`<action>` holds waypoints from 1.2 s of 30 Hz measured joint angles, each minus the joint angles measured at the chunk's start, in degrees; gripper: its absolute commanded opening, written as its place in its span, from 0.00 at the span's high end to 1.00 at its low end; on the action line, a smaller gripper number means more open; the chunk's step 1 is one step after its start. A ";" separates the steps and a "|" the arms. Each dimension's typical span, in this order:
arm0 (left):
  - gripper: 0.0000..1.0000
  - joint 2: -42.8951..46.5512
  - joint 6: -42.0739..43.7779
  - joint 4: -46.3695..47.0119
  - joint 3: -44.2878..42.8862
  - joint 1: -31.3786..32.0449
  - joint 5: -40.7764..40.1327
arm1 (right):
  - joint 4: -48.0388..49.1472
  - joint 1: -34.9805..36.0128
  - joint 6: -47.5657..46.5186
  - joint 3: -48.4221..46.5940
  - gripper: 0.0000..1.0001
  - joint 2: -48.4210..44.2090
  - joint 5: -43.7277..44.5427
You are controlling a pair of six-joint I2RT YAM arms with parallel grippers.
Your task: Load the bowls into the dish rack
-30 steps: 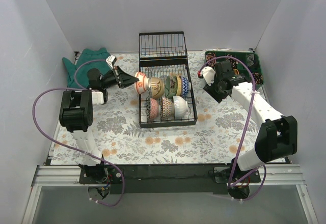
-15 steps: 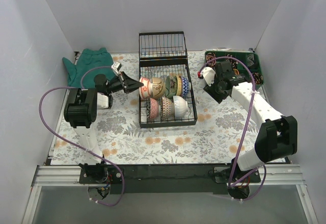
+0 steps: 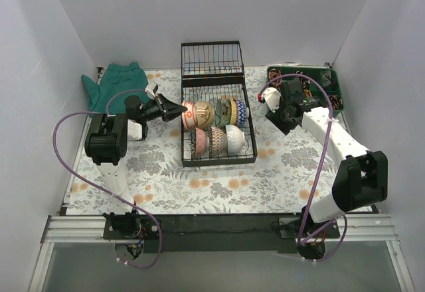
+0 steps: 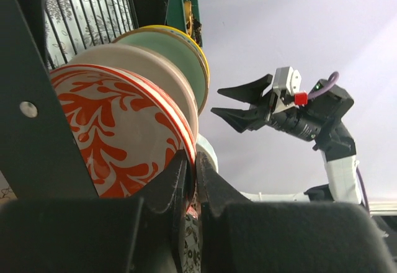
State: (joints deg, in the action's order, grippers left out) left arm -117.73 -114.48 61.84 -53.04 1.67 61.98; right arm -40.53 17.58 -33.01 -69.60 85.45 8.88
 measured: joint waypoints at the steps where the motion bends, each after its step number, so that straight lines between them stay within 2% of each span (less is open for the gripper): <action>1: 1.00 -0.02 0.04 -1.36 -0.52 0.00 -0.09 | -0.02 0.00 0.00 0.00 0.44 0.00 0.00; 7: 0.96 -0.02 0.74 -8.66 -3.41 -0.04 0.57 | -0.02 0.00 0.00 0.00 0.44 0.02 -0.02; 11: 0.96 0.50 5.90 -18.23 -6.88 -0.04 2.36 | -0.02 0.00 0.00 0.00 0.44 0.11 -0.02; 12: 0.94 0.70 7.50 -20.61 -7.72 -0.04 2.56 | -0.02 0.00 0.00 0.00 0.44 0.13 -0.02; 13: 0.85 1.05 9.33 -24.04 -8.72 0.00 2.80 | -0.02 0.00 0.00 0.00 0.44 0.13 -0.04; 15: 0.81 1.73 13.33 -29.97 -10.45 0.17 2.51 | 0.00 0.00 0.02 0.00 0.44 0.15 -0.07; 16: 0.75 1.97 14.84 -32.17 -11.10 0.37 1.70 | -0.02 0.00 0.00 0.00 0.44 0.17 -0.07; 20: 0.66 2.12 18.51 -37.42 -11.69 0.85 0.70 | 0.00 0.00 0.02 0.00 0.44 0.31 -0.11; 30: 0.54 4.70 25.38 -47.25 -12.83 1.18 -3.19 | 0.00 0.00 0.02 0.00 0.44 1.33 -0.26; 36: 0.51 8.11 30.10 -53.48 -14.32 0.85 -5.64 | 0.00 0.00 0.00 0.00 0.44 1.33 -0.28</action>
State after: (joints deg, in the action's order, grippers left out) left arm -109.62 -84.38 8.36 -67.35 2.52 56.34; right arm -40.53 17.58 -33.01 -69.60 86.78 8.60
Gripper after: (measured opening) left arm 0.480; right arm 0.559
